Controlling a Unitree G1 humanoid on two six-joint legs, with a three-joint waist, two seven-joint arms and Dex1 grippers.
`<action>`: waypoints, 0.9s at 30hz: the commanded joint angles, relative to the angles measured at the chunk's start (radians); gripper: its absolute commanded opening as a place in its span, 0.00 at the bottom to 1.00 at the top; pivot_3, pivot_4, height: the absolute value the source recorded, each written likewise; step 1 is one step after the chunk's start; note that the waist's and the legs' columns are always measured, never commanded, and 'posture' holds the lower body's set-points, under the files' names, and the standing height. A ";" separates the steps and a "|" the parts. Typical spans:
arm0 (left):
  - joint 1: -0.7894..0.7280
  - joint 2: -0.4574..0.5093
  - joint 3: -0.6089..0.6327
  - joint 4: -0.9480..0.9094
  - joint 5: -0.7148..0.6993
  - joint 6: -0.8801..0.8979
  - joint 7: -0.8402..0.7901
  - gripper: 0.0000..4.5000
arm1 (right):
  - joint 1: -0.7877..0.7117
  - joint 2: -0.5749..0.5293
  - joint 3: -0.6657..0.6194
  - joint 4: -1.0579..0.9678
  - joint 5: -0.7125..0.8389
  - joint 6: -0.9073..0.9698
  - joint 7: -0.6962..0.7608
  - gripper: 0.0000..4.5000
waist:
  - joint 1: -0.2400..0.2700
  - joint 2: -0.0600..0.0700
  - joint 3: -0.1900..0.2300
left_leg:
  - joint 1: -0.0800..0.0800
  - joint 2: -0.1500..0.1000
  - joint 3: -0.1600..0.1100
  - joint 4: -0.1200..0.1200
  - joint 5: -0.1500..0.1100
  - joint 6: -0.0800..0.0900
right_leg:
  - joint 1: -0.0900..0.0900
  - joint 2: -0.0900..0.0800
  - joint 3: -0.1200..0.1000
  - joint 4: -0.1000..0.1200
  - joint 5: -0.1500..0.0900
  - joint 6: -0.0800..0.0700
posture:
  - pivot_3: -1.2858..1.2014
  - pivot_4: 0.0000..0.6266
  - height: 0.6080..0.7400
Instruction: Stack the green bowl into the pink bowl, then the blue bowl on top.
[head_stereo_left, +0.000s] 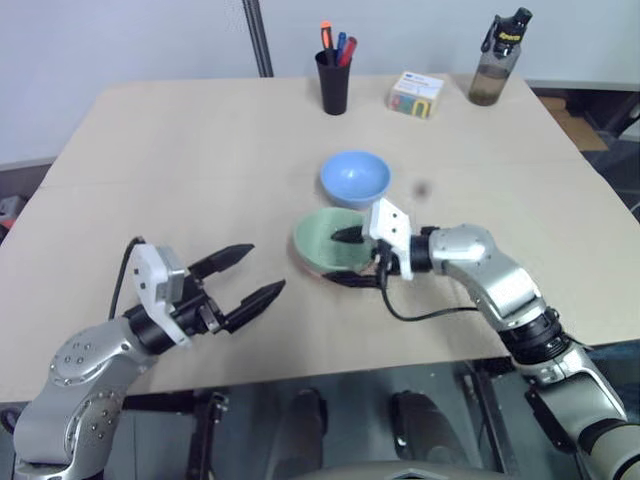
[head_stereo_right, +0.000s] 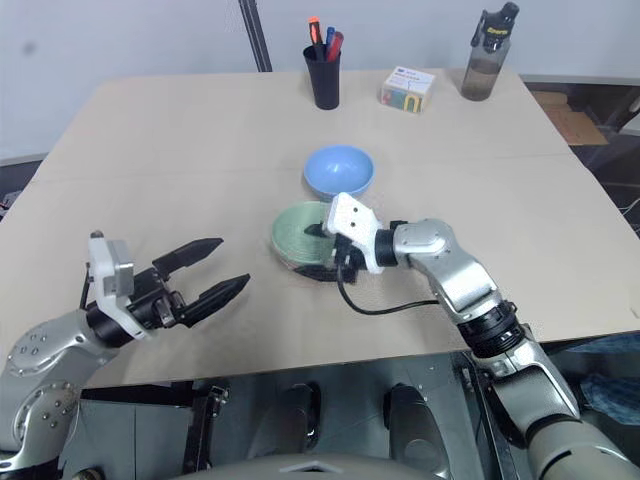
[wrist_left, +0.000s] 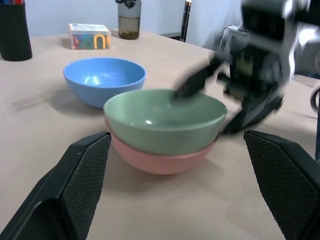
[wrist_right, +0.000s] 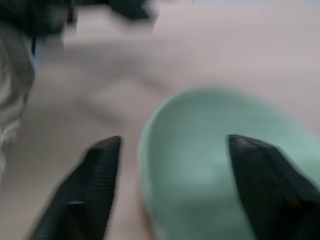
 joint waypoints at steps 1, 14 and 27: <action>0.013 -0.004 0.028 -0.062 -0.018 -0.019 0.020 1.00 | -0.111 -0.034 -0.098 0.023 0.010 -0.105 0.029 0.87 | -0.001 0.000 0.000 | 0.000 0.000 0.000 0.000 0.000 0.000 | 0.000 0.000 0.000 0.000 0.000 0.000 | 0.52 0.24 1.00; 0.159 -0.046 0.100 -0.189 -0.039 -0.029 0.104 1.00 | -0.514 0.002 0.144 1.145 -0.542 -0.989 -0.038 0.87 | -0.022 -0.001 0.001 | 0.001 0.000 0.004 -0.008 0.000 0.000 | -0.003 0.000 0.003 -0.003 0.000 -0.001 | 0.52 0.24 1.00; 0.253 -0.059 0.146 -0.244 -0.071 -0.055 0.114 1.00 | -0.621 0.094 0.137 1.400 -0.673 -1.093 -0.182 0.11 | -0.027 0.000 0.001 | 0.001 0.000 0.004 -0.011 0.000 0.000 | -0.004 0.000 0.004 -0.004 0.000 -0.001 | 0.52 0.24 1.00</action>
